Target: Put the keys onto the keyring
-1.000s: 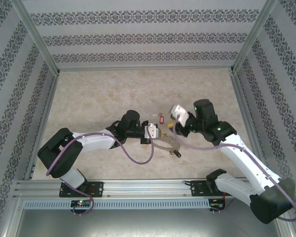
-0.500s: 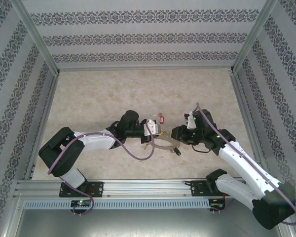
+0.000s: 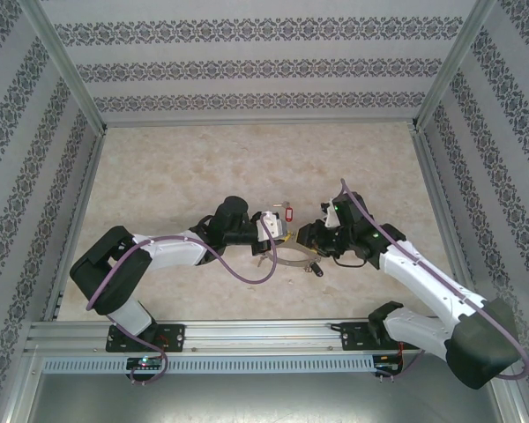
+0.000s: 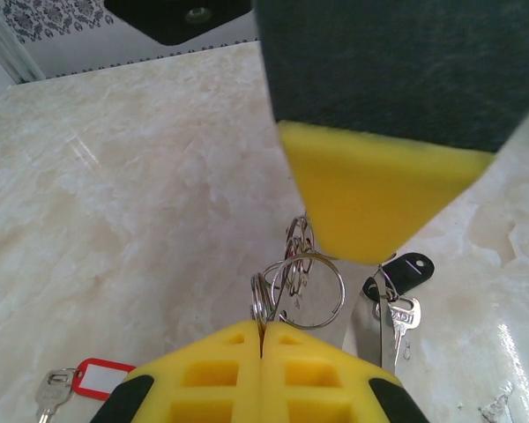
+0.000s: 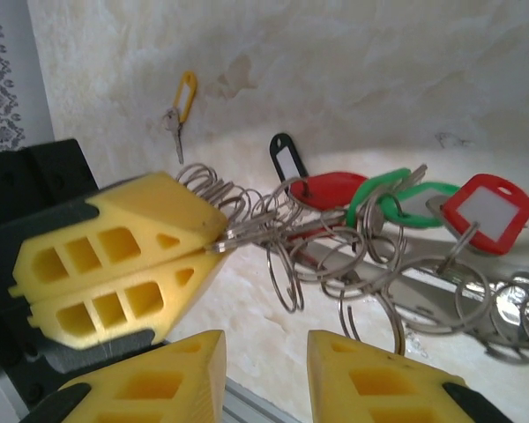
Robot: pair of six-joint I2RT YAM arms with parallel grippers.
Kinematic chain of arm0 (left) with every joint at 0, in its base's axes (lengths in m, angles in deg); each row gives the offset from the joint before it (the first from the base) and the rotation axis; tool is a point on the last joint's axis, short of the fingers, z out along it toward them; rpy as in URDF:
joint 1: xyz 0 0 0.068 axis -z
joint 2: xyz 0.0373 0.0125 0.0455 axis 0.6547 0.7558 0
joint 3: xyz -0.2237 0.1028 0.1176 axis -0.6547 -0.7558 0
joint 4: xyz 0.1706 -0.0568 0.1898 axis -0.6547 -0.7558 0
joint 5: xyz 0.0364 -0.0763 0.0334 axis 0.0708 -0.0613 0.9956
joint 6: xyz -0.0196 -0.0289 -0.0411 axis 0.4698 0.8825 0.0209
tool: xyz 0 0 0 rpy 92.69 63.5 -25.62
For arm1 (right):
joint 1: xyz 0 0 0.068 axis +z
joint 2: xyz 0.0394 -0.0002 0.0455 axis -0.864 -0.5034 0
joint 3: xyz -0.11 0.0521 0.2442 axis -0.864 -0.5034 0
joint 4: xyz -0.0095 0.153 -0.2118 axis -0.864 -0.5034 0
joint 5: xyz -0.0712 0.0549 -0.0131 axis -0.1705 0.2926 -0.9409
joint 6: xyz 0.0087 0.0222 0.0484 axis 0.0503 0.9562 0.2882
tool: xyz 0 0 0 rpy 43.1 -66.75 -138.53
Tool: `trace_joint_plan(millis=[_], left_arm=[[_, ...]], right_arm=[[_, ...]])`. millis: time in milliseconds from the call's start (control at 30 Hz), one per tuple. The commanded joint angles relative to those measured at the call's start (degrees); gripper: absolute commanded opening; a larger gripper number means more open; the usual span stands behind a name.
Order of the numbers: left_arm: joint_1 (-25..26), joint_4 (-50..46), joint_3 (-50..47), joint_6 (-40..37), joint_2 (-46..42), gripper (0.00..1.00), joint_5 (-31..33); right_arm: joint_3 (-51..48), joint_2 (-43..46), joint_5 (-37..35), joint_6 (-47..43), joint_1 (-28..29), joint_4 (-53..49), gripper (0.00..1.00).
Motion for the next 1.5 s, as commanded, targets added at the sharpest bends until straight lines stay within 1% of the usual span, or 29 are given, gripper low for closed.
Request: trace_joint_plan(millis=[0,267,467,633,1000,1167,1267,1367,1400,1467], left_arm=[[-0.2,0.7,0.6,1.4,0.9,0.00,-0.9],[-0.2,0.7,0.5,1.4,1.0,0.00,-1.0],[-0.2,1.1,0.3,1.3,0.9,0.00,-1.0],[-0.2,1.9,-0.1,1.6,1.1,0.00,-1.2],[-0.2,2.8,-0.7,1.9,0.7,0.00,-1.1],[-0.2,2.9,-0.8,1.6,0.7,0.00,-1.0],[-0.2,2.9,-0.8,1.7,0.6,0.00,-1.0],[-0.2,2.8,-1.0,1.6,0.4,0.00,-0.9],[-0.2,2.8,-1.1,1.4,0.2,0.00,-0.8],[-0.3,2.7,-1.4,0.9,-0.2,0.00,-0.3]], right_arm=[[-0.2,-0.6,0.0,1.2,-0.3,1.6,0.29],[-0.3,-3.1,-0.8,1.2,-0.1,3.6,0.27],[-0.1,-3.2,-1.5,0.9,-0.1,3.0,0.27],[-0.4,-4.1,-1.2,1.7,-0.4,4.6,0.27],[-0.6,-5.5,-3.2,3.0,-0.3,6.3,0.18],[-0.3,-5.4,-4.0,4.0,-0.4,6.3,0.17],[-0.4,-6.0,-3.7,4.4,-0.4,6.1,0.13],[-0.4,-6.1,-3.3,5.4,-0.4,6.6,0.06],[-0.3,-6.0,-3.0,6.1,-0.4,6.7,0.02],[0.1,-5.6,-2.4,7.2,-0.4,6.3,0.00]])
